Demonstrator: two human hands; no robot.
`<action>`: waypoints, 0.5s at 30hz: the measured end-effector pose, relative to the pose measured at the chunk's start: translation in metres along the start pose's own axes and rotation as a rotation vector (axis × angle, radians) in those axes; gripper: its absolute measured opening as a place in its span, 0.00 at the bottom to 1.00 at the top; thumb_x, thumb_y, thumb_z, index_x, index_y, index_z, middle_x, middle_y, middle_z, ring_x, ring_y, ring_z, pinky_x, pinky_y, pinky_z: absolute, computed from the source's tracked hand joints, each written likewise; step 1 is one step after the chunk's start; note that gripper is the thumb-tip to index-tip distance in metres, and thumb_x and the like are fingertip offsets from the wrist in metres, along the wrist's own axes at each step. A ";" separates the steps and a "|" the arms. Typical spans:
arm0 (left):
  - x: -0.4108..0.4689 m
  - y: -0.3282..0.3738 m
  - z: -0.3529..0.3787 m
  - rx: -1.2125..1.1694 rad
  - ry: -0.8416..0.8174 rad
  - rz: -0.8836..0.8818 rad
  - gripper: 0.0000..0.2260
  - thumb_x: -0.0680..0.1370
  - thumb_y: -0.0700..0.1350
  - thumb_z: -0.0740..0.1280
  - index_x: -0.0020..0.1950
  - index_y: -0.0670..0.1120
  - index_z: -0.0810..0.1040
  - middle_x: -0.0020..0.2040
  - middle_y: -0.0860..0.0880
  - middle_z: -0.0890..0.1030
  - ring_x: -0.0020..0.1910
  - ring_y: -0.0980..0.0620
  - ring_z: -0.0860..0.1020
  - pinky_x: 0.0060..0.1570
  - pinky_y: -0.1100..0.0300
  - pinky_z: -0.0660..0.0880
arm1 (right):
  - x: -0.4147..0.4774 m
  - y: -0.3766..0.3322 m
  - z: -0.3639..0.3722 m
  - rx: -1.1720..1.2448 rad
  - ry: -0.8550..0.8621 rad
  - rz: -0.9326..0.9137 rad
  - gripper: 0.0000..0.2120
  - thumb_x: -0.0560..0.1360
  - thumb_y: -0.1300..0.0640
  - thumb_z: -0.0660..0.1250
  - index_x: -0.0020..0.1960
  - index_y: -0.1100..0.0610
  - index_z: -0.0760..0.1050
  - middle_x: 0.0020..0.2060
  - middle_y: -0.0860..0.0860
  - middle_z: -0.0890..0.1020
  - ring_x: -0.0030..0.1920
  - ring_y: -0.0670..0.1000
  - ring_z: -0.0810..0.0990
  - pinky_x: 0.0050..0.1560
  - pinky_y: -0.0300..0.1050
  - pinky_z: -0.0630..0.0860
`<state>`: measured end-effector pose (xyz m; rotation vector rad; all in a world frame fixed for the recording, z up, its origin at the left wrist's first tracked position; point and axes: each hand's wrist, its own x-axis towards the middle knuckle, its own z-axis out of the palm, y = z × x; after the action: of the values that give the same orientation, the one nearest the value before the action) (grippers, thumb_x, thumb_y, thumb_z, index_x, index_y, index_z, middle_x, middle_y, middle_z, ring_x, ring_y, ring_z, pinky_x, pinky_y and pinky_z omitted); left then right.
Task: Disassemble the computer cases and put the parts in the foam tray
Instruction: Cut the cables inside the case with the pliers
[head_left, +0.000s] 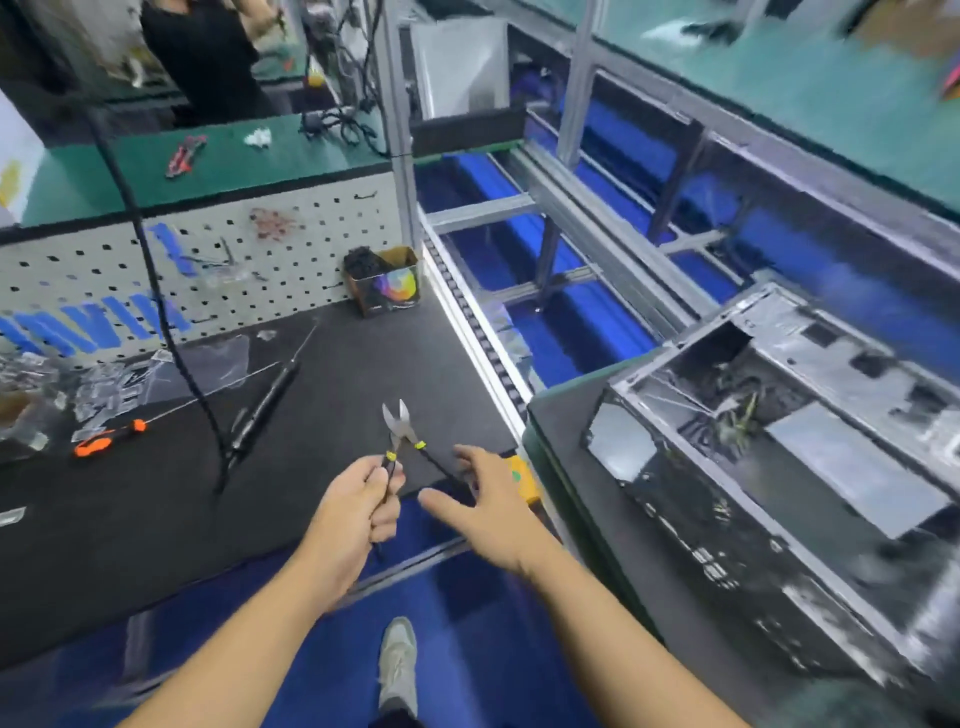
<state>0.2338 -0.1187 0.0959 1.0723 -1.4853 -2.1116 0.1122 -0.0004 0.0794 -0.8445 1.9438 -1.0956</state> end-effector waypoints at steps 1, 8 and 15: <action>-0.005 0.006 0.017 -0.025 -0.068 -0.012 0.10 0.85 0.38 0.52 0.48 0.41 0.71 0.39 0.48 0.70 0.28 0.55 0.60 0.27 0.62 0.56 | -0.012 0.002 -0.010 0.043 0.025 0.001 0.37 0.70 0.38 0.73 0.74 0.49 0.64 0.63 0.43 0.72 0.66 0.41 0.71 0.67 0.36 0.67; -0.033 0.042 0.161 0.067 -0.477 -0.001 0.05 0.80 0.33 0.62 0.54 0.35 0.76 0.39 0.39 0.80 0.39 0.46 0.80 0.39 0.58 0.81 | -0.096 0.012 -0.084 0.212 0.377 0.005 0.40 0.63 0.34 0.75 0.70 0.38 0.61 0.61 0.40 0.75 0.64 0.43 0.76 0.67 0.47 0.73; -0.010 0.057 0.263 0.323 -0.796 0.105 0.09 0.82 0.38 0.62 0.54 0.42 0.82 0.44 0.47 0.86 0.44 0.53 0.83 0.45 0.65 0.79 | -0.164 0.025 -0.186 0.623 0.582 -0.022 0.19 0.73 0.47 0.71 0.60 0.56 0.80 0.51 0.55 0.84 0.39 0.50 0.78 0.40 0.44 0.78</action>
<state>0.0372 0.0354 0.1955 0.1849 -2.2225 -2.3982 0.0354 0.2182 0.1707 -0.2100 1.8317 -1.9783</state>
